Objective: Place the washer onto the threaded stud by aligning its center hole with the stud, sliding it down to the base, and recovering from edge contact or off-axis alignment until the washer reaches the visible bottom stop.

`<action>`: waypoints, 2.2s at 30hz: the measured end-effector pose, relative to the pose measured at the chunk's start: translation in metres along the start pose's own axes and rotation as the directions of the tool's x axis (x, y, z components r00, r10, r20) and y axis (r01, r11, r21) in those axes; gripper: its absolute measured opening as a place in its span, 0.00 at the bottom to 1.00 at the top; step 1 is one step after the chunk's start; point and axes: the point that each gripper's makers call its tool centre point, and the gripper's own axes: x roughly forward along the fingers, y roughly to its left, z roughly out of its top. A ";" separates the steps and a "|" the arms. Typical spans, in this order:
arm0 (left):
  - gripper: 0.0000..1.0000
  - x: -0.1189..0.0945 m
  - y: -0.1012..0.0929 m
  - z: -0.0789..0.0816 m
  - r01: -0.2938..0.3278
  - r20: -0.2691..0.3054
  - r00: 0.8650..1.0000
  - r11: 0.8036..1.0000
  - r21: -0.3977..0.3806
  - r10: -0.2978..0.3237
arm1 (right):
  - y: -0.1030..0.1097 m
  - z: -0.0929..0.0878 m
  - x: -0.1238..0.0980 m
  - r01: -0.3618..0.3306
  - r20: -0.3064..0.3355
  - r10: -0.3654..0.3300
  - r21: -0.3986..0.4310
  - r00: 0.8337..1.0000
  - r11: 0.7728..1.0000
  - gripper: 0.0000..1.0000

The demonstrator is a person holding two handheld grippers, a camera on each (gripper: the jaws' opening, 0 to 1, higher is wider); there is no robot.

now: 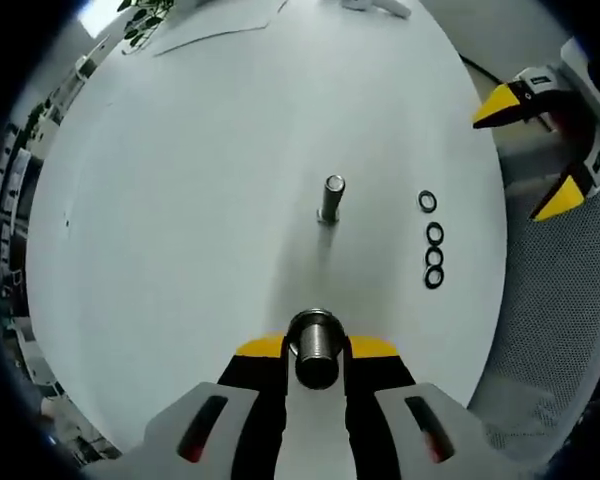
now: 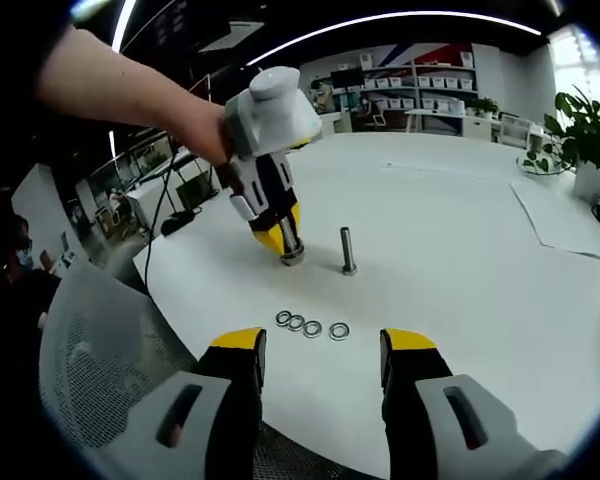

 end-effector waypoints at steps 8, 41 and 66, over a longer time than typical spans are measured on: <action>0.19 0.002 0.001 0.000 -0.010 0.010 1.000 1.000 -0.013 0.010 | 0.000 0.000 0.000 0.001 0.003 -0.001 0.002 1.000 1.000 0.48; 0.26 -0.015 0.001 -0.006 -0.040 0.102 0.993 0.985 -0.171 0.058 | 0.003 -0.002 0.001 -0.015 -0.009 0.015 0.003 1.000 1.000 0.48; 0.33 -0.055 -0.009 -0.018 -0.079 0.259 0.951 0.944 -0.320 0.167 | 0.002 -0.006 0.001 -0.003 -0.031 0.003 -0.011 1.000 1.000 0.48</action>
